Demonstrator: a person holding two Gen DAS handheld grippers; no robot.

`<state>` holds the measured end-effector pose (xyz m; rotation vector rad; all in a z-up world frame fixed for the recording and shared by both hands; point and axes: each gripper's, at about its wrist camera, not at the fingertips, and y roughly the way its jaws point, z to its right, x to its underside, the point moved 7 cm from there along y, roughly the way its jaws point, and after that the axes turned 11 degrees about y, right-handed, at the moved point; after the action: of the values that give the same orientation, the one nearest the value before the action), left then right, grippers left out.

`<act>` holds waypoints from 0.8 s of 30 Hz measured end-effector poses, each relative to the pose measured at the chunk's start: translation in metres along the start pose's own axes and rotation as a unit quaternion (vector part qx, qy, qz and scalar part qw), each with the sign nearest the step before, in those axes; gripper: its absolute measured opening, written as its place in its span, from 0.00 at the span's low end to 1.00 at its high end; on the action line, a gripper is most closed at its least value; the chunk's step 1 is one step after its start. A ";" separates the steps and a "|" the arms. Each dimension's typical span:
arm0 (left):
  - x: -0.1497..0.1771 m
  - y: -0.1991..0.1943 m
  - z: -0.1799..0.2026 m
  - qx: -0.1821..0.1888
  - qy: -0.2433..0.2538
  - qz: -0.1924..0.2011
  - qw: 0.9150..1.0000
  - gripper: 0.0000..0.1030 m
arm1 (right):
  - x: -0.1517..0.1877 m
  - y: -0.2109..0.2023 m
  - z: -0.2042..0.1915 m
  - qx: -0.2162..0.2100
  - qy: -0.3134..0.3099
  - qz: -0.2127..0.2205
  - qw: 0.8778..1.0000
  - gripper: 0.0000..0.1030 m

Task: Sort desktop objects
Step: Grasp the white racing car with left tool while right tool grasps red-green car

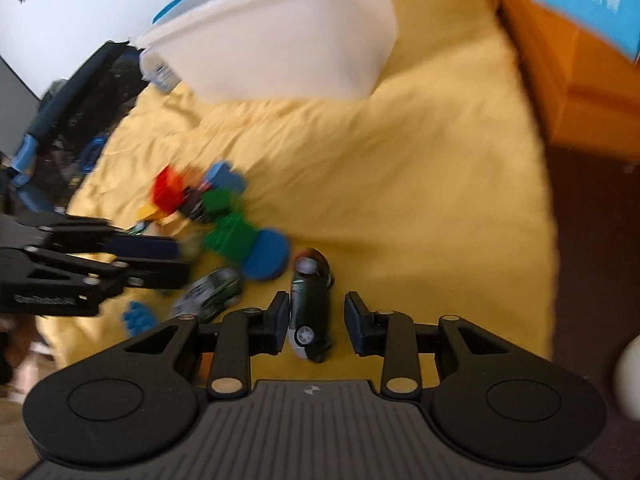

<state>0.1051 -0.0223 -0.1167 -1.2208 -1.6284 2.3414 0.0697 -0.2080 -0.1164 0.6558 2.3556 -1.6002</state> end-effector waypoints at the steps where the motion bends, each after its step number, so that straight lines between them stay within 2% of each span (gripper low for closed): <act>1: -0.001 -0.002 0.000 -0.009 0.009 0.003 1.000 0.38 | -0.003 -0.003 0.001 0.011 -0.010 0.011 1.000 0.36; 5: -0.002 -0.014 0.013 -0.012 0.038 0.015 0.999 0.43 | -0.006 -0.013 0.006 0.078 -0.052 0.041 0.995 0.37; 9: 0.000 -0.007 0.033 -0.027 0.083 0.010 0.996 0.44 | 0.003 -0.009 -0.002 0.066 -0.055 0.029 0.996 0.38; 11: 0.003 0.002 0.040 -0.029 0.093 -0.004 0.995 0.44 | 0.006 -0.005 -0.007 0.083 -0.068 0.031 0.994 0.49; 16: 0.014 0.022 0.040 -0.046 0.104 -0.033 0.993 0.44 | 0.014 0.007 -0.016 0.136 -0.105 0.029 0.985 0.50; 20: 0.023 0.026 0.038 -0.041 0.092 -0.035 0.994 0.43 | 0.019 0.013 -0.015 0.137 -0.094 0.026 0.986 0.41; 21: 0.023 0.024 0.036 -0.043 0.085 -0.033 0.995 0.34 | 0.020 0.013 -0.015 0.134 -0.092 0.026 0.986 0.38; 22: 0.023 0.023 0.034 -0.045 0.079 -0.032 0.995 0.32 | 0.021 0.013 -0.017 0.133 -0.093 0.026 0.986 0.33; 24: 0.021 0.017 0.031 -0.035 0.063 -0.020 0.997 0.32 | 0.023 0.011 -0.021 0.139 -0.104 0.027 0.984 0.32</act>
<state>0.0783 -0.0445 -0.1381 -1.3062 -1.6915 2.1530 0.0565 -0.1802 -0.1268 0.5669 1.9709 -1.8924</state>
